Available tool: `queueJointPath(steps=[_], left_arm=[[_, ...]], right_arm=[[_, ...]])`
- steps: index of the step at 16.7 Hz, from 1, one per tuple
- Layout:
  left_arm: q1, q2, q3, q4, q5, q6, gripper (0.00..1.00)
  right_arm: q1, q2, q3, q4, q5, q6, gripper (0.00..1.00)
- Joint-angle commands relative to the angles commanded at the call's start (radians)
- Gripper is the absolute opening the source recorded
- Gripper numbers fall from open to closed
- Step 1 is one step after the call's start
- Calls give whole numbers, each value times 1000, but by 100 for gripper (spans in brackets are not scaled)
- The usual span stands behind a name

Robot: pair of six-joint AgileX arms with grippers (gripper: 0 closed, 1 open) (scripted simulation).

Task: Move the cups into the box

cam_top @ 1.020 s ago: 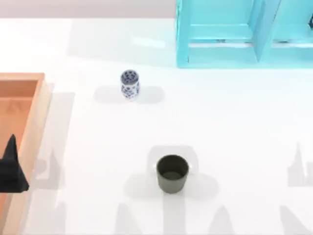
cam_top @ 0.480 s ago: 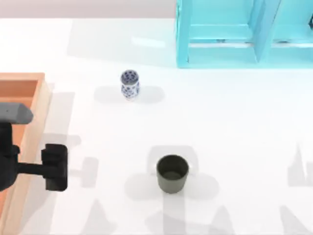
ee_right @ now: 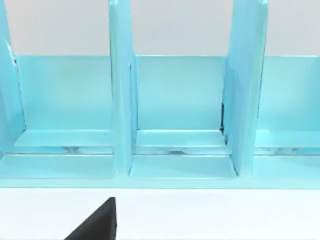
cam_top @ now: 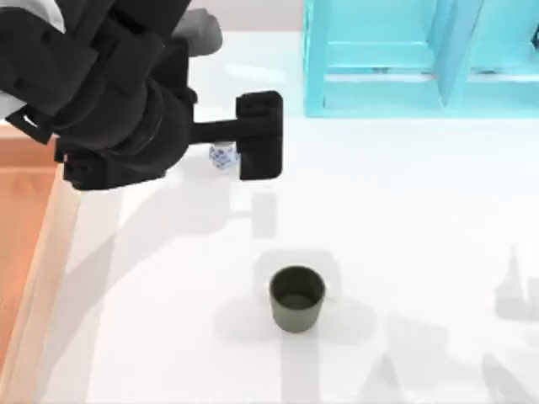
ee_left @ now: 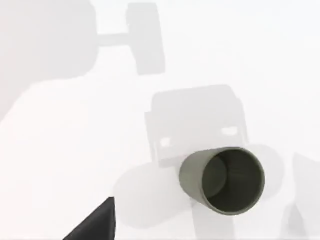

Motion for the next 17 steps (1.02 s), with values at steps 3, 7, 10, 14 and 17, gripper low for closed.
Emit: queueJointPath(steps=[3, 7, 10, 14, 17], left_arm=[[-92, 236, 254, -141, 1, -118, 100], [-180, 523, 493, -313, -3, -239, 100], [-219, 671, 593, -405, -11, -298, 100], [-234, 728, 628, -445, -16, -322, 100], [-234, 728, 628, -445, -16, -322, 100]], right_arm=[[0, 0, 0, 0, 0, 0, 100], [0, 0, 0, 0, 0, 0, 100], [0, 0, 0, 0, 0, 0, 100], [0, 0, 0, 0, 0, 0, 100], [0, 0, 0, 0, 0, 0, 100]])
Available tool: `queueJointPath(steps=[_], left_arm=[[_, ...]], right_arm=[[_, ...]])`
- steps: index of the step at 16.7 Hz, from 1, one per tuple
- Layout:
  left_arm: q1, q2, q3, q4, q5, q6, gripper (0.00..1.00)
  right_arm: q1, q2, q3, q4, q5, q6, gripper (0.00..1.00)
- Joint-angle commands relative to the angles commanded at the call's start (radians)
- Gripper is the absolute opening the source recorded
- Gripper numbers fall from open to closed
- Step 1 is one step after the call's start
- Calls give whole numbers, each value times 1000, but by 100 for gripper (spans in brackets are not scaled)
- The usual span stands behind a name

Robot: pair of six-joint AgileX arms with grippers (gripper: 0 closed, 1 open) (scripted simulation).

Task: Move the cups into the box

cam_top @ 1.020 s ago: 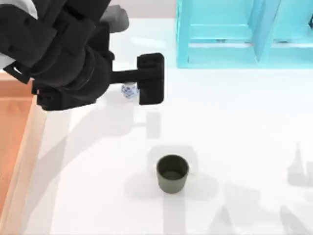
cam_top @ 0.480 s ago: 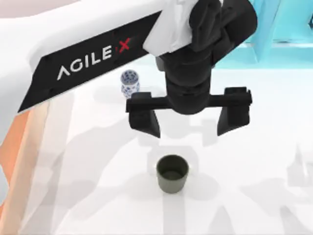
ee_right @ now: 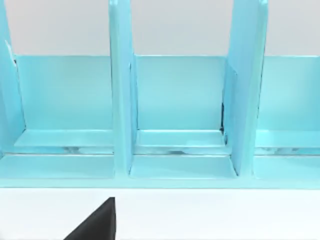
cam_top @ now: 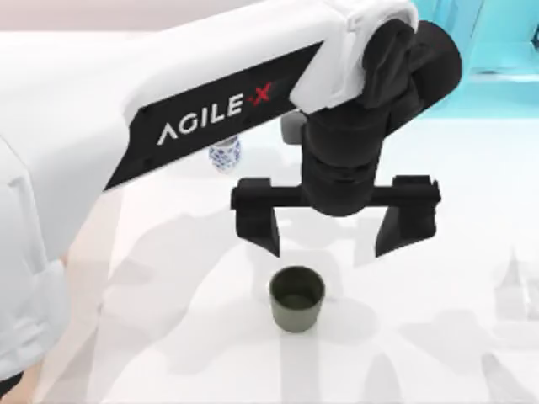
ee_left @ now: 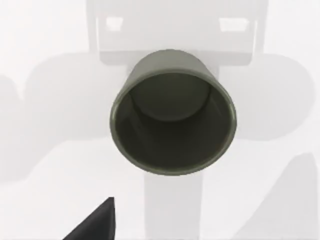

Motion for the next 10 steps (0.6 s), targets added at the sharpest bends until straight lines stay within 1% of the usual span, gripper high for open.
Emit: queueJointPath(steps=[4, 10], left_arm=[[4, 3, -42, 42, 0, 4, 100], [4, 40, -261, 309, 0, 5, 100]], right_arm=[[0, 0, 0, 0, 0, 0, 100], [0, 0, 0, 0, 0, 0, 100]])
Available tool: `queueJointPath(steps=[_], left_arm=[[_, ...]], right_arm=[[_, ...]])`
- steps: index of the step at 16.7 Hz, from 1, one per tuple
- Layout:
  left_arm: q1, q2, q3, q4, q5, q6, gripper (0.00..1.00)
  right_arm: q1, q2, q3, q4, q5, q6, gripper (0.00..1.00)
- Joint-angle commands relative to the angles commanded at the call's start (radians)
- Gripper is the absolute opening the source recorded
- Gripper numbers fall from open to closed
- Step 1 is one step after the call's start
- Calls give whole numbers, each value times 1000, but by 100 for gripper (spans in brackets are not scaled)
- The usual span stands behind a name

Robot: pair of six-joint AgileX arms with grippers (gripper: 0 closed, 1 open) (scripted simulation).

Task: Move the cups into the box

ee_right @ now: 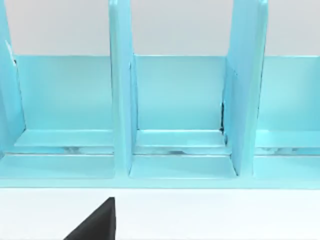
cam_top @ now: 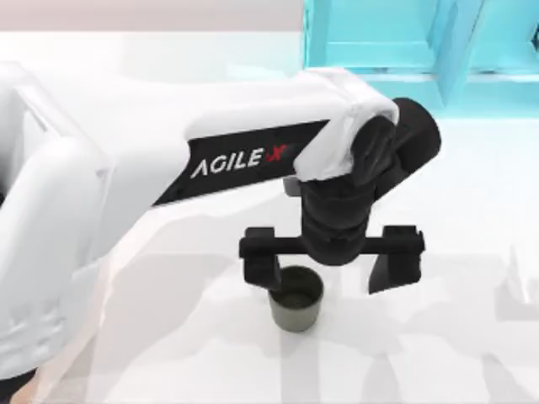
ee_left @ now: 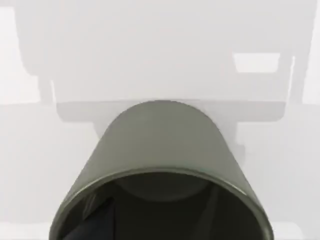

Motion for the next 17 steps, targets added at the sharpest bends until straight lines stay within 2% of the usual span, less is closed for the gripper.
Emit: queueJointPath(steps=[6, 17], left_arm=[[-1, 13, -56, 60, 0, -1, 100], [-1, 13, -56, 60, 0, -1, 17]], right_arm=[[0, 0, 0, 0, 0, 0, 100], [0, 0, 0, 0, 0, 0, 100]])
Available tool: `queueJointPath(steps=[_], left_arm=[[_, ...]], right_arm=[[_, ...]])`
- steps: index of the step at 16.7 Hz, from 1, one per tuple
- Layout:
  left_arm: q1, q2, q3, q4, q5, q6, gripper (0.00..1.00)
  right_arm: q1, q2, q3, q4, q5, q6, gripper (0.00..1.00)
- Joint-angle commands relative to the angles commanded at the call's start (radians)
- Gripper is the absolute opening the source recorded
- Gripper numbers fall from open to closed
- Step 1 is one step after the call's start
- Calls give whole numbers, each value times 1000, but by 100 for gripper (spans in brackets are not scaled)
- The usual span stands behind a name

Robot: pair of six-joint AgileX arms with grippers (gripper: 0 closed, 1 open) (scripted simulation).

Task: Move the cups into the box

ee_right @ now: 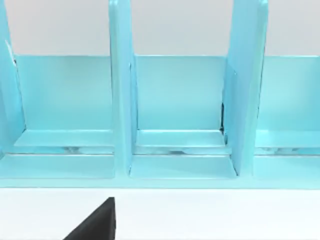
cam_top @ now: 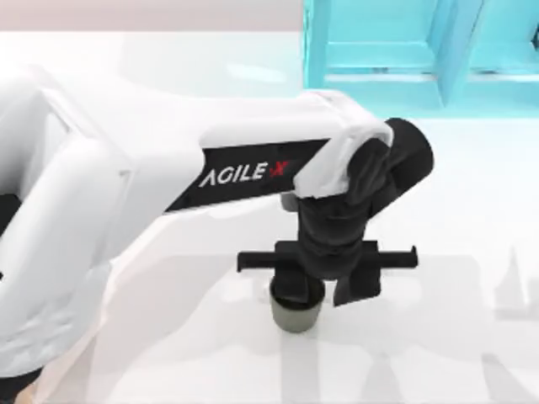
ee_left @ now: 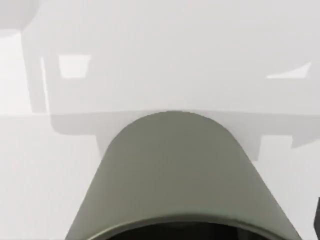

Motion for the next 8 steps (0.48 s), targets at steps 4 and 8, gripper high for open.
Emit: queueJointPath(steps=[4, 8], left_arm=[[0, 0, 0, 0, 0, 0, 0], [0, 0, 0, 0, 0, 0, 0]], right_arm=[[0, 0, 0, 0, 0, 0, 100], [0, 0, 0, 0, 0, 0, 100]])
